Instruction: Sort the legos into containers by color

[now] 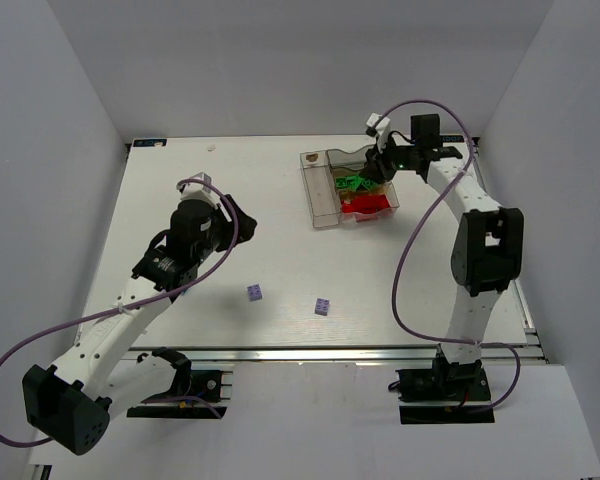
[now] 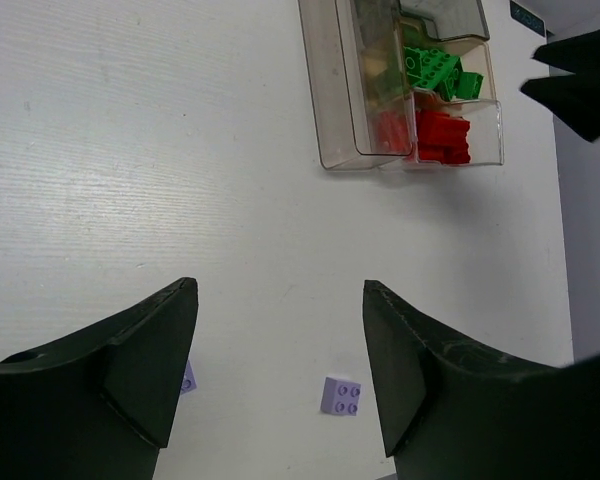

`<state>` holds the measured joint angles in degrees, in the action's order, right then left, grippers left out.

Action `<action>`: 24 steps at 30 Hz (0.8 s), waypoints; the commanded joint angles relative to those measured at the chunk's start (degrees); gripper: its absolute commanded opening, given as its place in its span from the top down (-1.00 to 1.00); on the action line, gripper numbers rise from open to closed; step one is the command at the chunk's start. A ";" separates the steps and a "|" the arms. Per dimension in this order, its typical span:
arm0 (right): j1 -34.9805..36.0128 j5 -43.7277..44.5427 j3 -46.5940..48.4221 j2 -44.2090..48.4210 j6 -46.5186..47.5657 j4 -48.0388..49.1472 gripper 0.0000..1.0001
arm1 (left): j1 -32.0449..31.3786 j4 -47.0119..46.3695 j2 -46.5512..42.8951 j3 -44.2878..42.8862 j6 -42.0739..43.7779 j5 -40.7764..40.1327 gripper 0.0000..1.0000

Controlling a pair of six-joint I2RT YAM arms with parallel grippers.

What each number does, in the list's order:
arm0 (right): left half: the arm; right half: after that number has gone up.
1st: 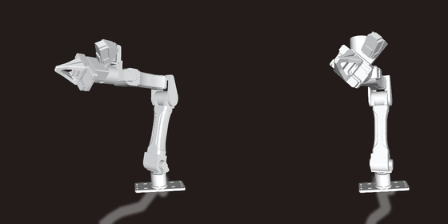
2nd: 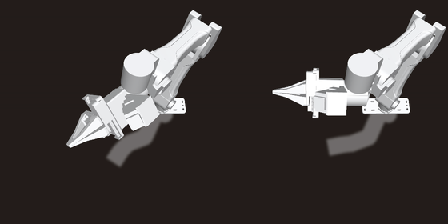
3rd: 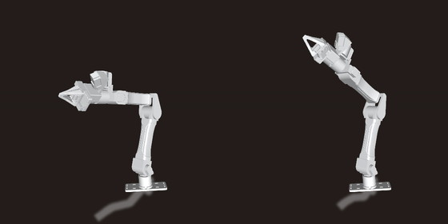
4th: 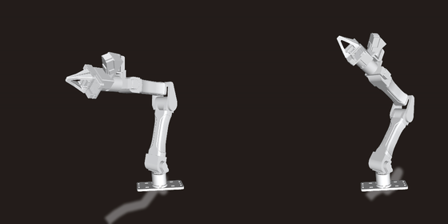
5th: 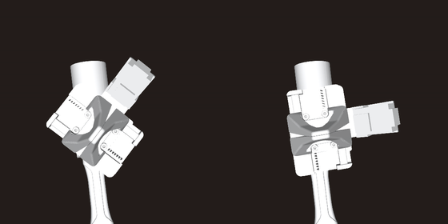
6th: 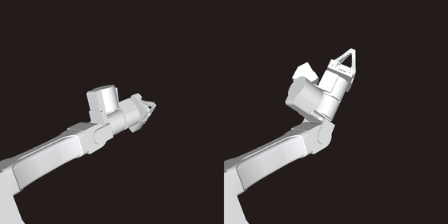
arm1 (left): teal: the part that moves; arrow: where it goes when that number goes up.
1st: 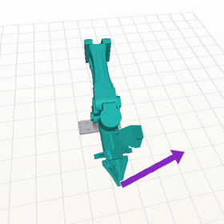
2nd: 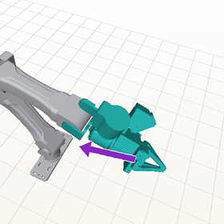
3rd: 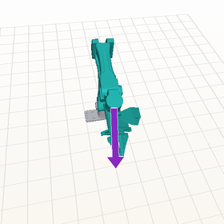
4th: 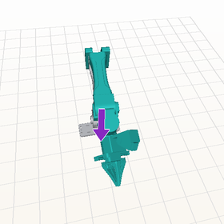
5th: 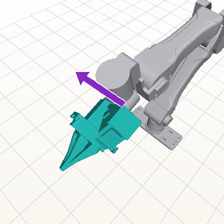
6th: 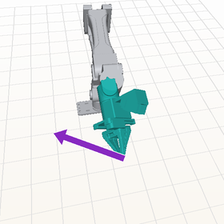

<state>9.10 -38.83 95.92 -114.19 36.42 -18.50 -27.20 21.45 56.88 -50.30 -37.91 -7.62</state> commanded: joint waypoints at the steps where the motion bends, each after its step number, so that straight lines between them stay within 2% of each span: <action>1: 0.30 -12.90 -1.43 5.90 9.40 -8.51 -0.04 | -0.05 1.83 -2.12 -1.03 -1.89 -2.13 -0.54; 3: 0.83 -16.96 -2.48 6.87 17.67 -17.05 -0.25 | -0.05 2.19 -3.35 0.02 -3.48 -2.93 -0.63; 4: 1.35 -19.59 -2.93 7.92 23.81 -28.75 -0.47 | -0.05 2.45 -4.14 0.73 -5.75 -4.23 -0.74; 5: 2.75 -20.40 -3.89 8.71 37.27 -34.26 -0.56 | -0.05 2.71 -5.71 2.21 -7.08 -4.77 -0.78; 8: 4.78 -19.19 -14.06 13.80 48.62 -42.56 -0.78 | -0.05 4.03 -8.79 5.03 -11.39 -6.71 -0.85; 9: 7.13 -18.40 -21.49 15.47 52.39 -41.89 -0.79 | -0.05 4.56 -9.33 5.56 -12.09 -7.06 -0.86; 13: 12.94 -12.69 -37.24 26.27 49.99 -28.90 -0.79 | -0.05 13.67 -10.56 5.04 -17.88 -10.13 -0.86; 14: 13.83 -11.63 -39.21 27.52 49.10 -23.56 -0.79 | -0.05 15.70 -10.48 4.61 -18.86 -11.96 -0.86; 16: 17.33 -8.91 -43.25 29.11 44.54 -18.78 -0.79 | -0.05 20.36 -10.30 3.81 -20.88 -13.38 -0.86; 24: 25.78 0.49 -44.07 23.33 32.23 -4.02 -0.79 | -0.05 24.86 -12.84 5.56 -25.71 -14.97 -0.85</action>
<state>32.27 -43.13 51.62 -88.58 74.85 -32.05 -27.20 43.35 46.41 -44.95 -60.20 -20.78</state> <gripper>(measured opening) 0.893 0.928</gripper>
